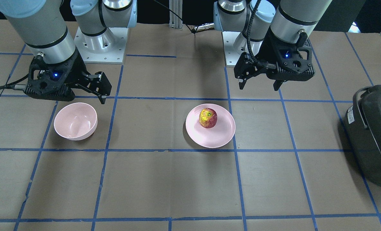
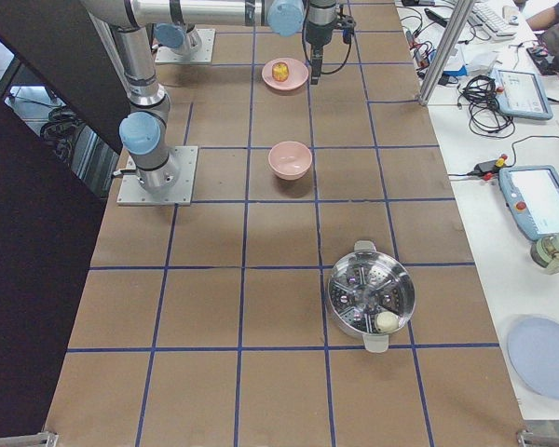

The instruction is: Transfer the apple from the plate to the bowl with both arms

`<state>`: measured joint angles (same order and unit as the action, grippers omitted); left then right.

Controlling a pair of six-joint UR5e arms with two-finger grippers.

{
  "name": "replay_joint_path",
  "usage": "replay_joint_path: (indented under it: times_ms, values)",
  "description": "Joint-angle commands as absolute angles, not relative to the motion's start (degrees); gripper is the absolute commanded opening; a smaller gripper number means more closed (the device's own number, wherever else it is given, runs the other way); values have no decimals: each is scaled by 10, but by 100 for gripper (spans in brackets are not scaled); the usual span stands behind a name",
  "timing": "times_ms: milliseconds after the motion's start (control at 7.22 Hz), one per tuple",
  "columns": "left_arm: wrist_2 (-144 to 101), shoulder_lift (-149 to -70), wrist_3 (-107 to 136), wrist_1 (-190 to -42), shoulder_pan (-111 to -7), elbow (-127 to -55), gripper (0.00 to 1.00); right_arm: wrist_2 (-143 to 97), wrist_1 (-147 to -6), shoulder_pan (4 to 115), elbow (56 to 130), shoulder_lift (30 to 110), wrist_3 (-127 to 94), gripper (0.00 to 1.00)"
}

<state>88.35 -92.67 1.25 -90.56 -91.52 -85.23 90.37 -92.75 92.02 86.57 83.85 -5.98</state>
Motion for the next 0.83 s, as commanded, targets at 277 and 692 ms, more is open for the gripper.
replay_joint_path:
  times_ms: [277, 692]
  values:
    - [874, -938, 7, -901, -918, -854, 100, 901, -927, 920, 867, 838, -60, 100]
    - [881, -950, -151, -841, -974, -931, 100, 904, -928, 920, 867, 838, -60, 100]
